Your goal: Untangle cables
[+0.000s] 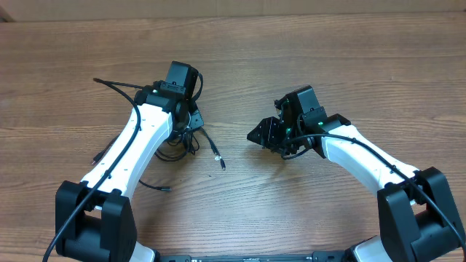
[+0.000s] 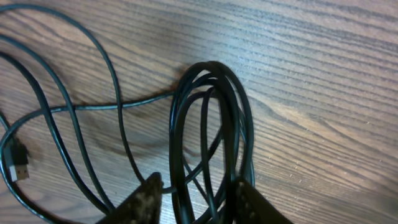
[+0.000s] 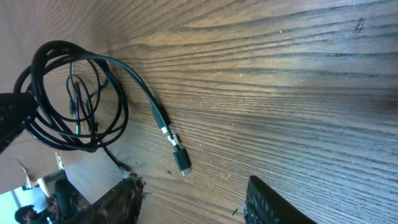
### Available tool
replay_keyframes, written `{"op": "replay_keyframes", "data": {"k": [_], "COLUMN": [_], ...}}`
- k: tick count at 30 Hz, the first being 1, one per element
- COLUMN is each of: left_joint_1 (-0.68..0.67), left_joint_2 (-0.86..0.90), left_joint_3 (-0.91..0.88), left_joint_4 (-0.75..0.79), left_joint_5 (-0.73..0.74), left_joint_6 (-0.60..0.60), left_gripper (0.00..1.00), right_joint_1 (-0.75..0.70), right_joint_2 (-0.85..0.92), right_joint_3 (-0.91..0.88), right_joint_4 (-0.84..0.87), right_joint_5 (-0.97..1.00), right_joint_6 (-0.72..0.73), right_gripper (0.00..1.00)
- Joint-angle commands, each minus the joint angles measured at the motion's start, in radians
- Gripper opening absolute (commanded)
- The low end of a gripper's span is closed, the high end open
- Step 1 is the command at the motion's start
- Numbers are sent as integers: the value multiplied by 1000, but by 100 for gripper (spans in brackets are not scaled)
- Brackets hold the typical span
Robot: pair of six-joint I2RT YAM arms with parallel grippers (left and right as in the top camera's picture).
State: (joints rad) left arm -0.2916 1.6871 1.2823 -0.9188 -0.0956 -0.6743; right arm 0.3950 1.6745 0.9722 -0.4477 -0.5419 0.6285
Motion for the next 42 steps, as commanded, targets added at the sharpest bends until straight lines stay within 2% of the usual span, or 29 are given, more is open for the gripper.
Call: {"op": "replay_keyframes", "data": {"k": [1, 3, 5, 19, 20, 22, 23, 28, 31, 33, 34, 35, 39, 42], "left_joint_1": [3, 3, 5, 5, 5, 5, 5, 14, 14, 14, 16, 19, 46, 74], "left_joint_2": [7, 7, 7, 8, 8, 8, 6, -14, -40, -55, -61, -64, -64, -64], "left_joint_3": [-5, -5, -5, -76, -81, -84, -83, -55, -44, -38, -34, -32, -30, -30], "left_joint_4": [4, 2, 4, 50, 54, 53, 50, -9, 13, 36, 54, 60, 60, 48], "left_joint_5": [-33, -46, -46, -42, -42, -41, -41, -37, 31, 130, 256, 338, 680, 877], "left_joint_6": [20, 30, 52, 68, 68, 69, 69, 109, 280, 423, 547, 611, 841, 968], "left_gripper": [28, 22, 21, 25, 23, 7, 4, 4, 4, 4, 4, 4, 4, 4], "right_joint_1": [2, 2, 2, 2, 2, 2, 2, 0, -24, -47, -71, -81, -112, -116], "right_joint_2": [-12, -12, -12, -12, -12, -12, -12, -12, -12, -12, -12, -12, -12, -12], "right_joint_3": [2, 2, 2, 2, 2, 2, 2, 3, 3, 3, 3, 3, 3, 3], "right_joint_4": [-11, -19, -21, -19, -19, -19, -22, -17, 21, 61, 95, 112, 189, 231], "right_joint_5": [10, 10, 10, 10, 10, 10, 10, -11, -136, -258, -358, -401, -565, -625], "right_joint_6": [-8, -8, -8, -8, -8, -8, -8, -9, -66, -92, -92, -92, -91, -82], "right_gripper": [52, 52, 52, 52, 51, 51, 51, 43, 44, 47, 47, 47, 47, 47]}}
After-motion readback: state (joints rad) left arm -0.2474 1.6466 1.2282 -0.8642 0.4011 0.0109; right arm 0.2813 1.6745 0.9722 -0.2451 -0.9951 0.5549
